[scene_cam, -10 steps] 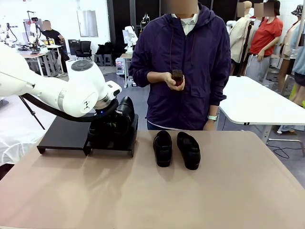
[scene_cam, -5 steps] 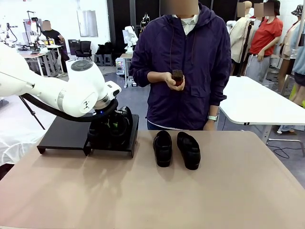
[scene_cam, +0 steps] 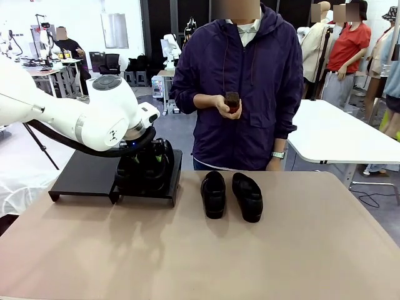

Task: Organize the shoes by placing them on the stand.
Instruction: Place the Shoe from the middle of the table onto the Shoes Stand.

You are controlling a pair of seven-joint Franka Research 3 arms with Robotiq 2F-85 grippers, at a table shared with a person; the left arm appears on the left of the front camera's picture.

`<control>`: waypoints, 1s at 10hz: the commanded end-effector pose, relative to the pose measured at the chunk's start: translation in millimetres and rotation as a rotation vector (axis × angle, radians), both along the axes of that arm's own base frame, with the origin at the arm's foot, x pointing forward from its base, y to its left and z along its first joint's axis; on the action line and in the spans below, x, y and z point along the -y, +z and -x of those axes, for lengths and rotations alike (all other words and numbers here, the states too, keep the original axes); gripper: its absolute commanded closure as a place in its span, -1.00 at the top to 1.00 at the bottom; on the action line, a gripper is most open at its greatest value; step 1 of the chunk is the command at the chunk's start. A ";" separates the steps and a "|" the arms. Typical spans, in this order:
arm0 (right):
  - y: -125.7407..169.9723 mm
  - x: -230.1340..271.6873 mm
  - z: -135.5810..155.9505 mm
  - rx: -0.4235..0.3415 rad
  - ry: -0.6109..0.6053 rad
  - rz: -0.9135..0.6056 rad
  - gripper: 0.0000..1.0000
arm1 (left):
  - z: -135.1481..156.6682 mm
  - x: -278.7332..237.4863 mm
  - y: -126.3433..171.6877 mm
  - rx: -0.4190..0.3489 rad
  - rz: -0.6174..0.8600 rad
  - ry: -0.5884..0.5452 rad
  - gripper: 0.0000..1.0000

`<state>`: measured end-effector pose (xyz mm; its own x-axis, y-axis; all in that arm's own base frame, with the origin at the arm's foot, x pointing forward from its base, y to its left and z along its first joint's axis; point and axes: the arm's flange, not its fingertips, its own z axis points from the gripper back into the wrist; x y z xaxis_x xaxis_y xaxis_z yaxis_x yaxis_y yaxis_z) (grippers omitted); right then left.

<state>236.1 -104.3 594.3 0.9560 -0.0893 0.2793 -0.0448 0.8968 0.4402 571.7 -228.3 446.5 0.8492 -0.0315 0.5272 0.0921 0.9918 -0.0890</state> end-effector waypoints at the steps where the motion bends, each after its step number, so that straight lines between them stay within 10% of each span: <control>1: 2.7 1.6 -0.2 0.010 0.020 -0.004 1.00 | 17.6 2.8 19.4 0.041 -0.015 -0.035 1.00; 4: 2.7 1.6 -0.2 0.010 0.020 -0.004 1.00 | 65.5 -14.9 88.8 -0.031 -0.011 -0.221 1.00; 7: 2.7 1.6 -0.2 0.010 0.020 -0.004 1.00 | 177.4 -56.0 132.3 -0.180 0.013 -0.504 1.00; 10: 2.7 1.6 -0.2 0.010 0.020 -0.004 1.00 | 288.2 -133.1 143.5 -0.268 0.141 -0.353 1.00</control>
<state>236.4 -104.2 594.1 0.9565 -0.0889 0.2779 -0.0445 0.8969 0.4400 313.9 -127.0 582.9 0.8712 -0.3884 0.3004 0.4681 0.8417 -0.2692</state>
